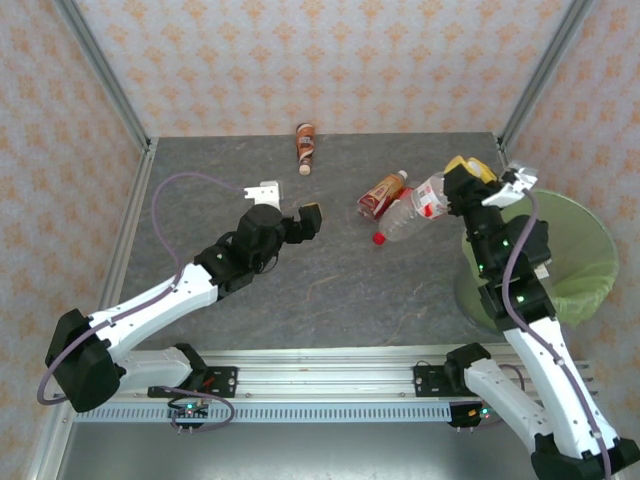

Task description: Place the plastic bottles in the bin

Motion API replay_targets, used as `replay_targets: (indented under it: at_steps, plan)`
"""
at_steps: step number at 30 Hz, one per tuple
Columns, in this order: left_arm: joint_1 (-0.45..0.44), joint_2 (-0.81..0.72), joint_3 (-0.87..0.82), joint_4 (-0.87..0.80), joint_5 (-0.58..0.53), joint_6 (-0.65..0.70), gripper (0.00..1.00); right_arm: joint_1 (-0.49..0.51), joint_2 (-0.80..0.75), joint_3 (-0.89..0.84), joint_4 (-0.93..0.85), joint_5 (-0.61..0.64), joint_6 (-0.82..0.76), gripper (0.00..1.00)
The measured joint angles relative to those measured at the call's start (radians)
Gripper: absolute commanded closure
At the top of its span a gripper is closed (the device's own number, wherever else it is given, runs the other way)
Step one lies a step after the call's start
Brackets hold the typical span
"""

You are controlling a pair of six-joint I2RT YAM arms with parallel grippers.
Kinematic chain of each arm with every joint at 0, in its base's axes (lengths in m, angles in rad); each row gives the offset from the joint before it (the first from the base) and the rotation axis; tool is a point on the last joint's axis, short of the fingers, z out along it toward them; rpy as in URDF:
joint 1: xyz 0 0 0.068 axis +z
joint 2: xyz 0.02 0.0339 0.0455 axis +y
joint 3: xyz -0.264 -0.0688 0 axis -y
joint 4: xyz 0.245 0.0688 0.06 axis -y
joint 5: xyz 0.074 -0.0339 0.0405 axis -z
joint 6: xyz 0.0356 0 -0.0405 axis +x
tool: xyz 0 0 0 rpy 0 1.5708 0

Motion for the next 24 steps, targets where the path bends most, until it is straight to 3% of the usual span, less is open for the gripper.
replay_targets:
  at_steps: [16,24]
  plan:
    - [0.000,0.031,0.000,-0.053,-0.074,-0.048,0.00,0.000,-0.063,0.230,-0.085,0.330,-0.271,1.00]
    - [0.000,0.031,0.000,-0.053,-0.077,-0.059,0.00,0.000,-0.047,0.292,-0.090,0.616,-0.532,1.00]
